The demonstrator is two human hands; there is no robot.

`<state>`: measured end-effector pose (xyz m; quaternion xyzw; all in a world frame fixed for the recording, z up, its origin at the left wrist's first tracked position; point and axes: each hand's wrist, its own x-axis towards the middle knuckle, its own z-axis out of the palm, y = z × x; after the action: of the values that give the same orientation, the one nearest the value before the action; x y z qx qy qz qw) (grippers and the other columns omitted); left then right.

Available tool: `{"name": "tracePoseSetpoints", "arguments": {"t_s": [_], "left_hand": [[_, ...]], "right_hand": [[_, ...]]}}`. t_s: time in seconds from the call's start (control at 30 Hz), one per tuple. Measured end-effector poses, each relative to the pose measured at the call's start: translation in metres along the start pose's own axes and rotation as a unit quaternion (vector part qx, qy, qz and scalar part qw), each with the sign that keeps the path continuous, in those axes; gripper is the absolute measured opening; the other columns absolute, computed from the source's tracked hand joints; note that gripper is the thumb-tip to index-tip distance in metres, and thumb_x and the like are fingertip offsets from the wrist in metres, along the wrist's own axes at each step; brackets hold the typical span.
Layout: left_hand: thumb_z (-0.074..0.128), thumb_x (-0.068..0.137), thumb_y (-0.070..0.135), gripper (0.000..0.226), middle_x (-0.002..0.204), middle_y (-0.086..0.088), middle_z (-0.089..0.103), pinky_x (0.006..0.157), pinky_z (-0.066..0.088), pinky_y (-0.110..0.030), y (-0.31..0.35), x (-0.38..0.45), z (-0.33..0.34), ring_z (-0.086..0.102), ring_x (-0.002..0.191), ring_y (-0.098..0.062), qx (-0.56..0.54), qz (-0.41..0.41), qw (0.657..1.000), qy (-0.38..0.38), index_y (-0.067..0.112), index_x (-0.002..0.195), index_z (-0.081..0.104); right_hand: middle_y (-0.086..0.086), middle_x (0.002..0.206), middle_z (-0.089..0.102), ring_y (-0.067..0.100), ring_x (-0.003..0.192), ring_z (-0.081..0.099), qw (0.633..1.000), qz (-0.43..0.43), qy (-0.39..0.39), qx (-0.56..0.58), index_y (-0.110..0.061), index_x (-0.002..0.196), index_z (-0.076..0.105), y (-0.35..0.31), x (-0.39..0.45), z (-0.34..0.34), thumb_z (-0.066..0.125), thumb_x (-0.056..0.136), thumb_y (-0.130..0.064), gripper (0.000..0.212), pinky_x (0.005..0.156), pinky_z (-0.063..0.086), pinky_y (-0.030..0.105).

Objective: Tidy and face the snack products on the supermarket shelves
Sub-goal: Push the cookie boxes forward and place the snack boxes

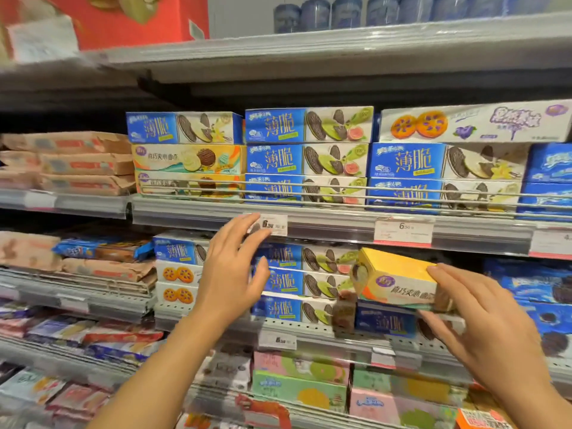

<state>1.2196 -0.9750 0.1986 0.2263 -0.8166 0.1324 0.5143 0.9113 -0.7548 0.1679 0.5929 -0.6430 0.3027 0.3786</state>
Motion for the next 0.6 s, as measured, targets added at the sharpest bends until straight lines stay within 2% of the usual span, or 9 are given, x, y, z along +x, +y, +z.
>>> {"name": "tracePoseSetpoints", "arguments": {"t_s": [0.07,0.17,0.23,0.33,0.43,0.53,0.6], "left_hand": [[0.06,0.085,0.012,0.04,0.14,-0.014,0.055,0.109,0.04,-0.052,-0.023,0.016,-0.02,0.05,0.13,-0.037,0.017,0.018,0.999,0.03,0.005,0.124,0.065],[0.057,0.089,0.016,0.04,0.139,-0.011,0.054,0.113,0.034,-0.041,-0.062,0.057,-0.056,0.049,0.128,-0.033,0.048,0.046,0.995,0.077,0.007,0.128,0.061],[0.056,0.091,0.02,0.044,0.142,-0.011,0.052,0.113,0.035,-0.043,-0.09,0.089,-0.08,0.048,0.129,-0.033,0.086,0.057,0.991,0.082,0.01,0.134,0.056],[0.064,0.092,0.026,0.06,0.154,-0.014,0.04,0.118,0.03,-0.049,-0.127,0.135,-0.102,0.038,0.14,-0.036,0.154,0.02,0.987,0.033,0.009,0.147,0.045],[0.059,0.093,0.049,0.078,0.162,-0.014,0.028,0.121,0.023,-0.053,-0.159,0.166,-0.108,0.025,0.149,-0.037,0.228,-0.023,0.971,-0.066,0.011,0.155,0.032],[0.045,0.091,0.068,0.081,0.159,-0.01,0.036,0.119,0.027,-0.054,-0.178,0.173,-0.106,0.03,0.147,-0.034,0.254,-0.008,0.96,-0.12,0.018,0.155,0.033],[0.043,0.091,0.07,0.08,0.154,-0.007,0.045,0.116,0.031,-0.055,-0.185,0.171,-0.104,0.039,0.141,-0.031,0.237,0.002,0.965,-0.115,0.021,0.153,0.034]], "right_hand": [[0.007,0.132,0.063,0.033,0.116,0.061,0.999,-0.024,0.024,0.016,-0.008,0.134,0.063,-0.016,0.012,-0.006,0.058,0.09,-0.048,0.06,0.098,0.048,0.046],[0.007,0.133,0.063,0.034,0.114,0.061,0.997,-0.023,0.057,0.037,-0.007,0.135,0.062,-0.044,0.041,-0.017,0.058,0.089,-0.047,0.061,0.098,0.048,0.047],[0.007,0.133,0.063,0.035,0.113,0.062,0.997,-0.017,0.07,0.037,-0.008,0.135,0.062,-0.064,0.061,-0.023,0.058,0.088,-0.047,0.061,0.096,0.049,0.049],[0.008,0.13,0.065,0.037,0.111,0.064,0.997,-0.031,0.074,0.011,-0.008,0.133,0.063,-0.09,0.089,-0.028,0.057,0.089,-0.049,0.061,0.093,0.049,0.051],[0.008,0.125,0.068,0.037,0.107,0.066,0.996,-0.049,0.069,-0.027,-0.008,0.131,0.065,-0.114,0.113,-0.03,0.056,0.088,-0.05,0.061,0.085,0.05,0.052],[0.008,0.123,0.069,0.036,0.102,0.066,0.994,-0.054,0.068,-0.059,-0.008,0.13,0.065,-0.136,0.132,-0.032,0.057,0.086,-0.05,0.062,0.08,0.049,0.048],[0.007,0.123,0.07,0.036,0.102,0.067,0.993,-0.056,0.071,-0.072,-0.008,0.129,0.066,-0.149,0.141,-0.032,0.068,0.084,-0.045,0.058,0.078,0.05,0.048]]}}
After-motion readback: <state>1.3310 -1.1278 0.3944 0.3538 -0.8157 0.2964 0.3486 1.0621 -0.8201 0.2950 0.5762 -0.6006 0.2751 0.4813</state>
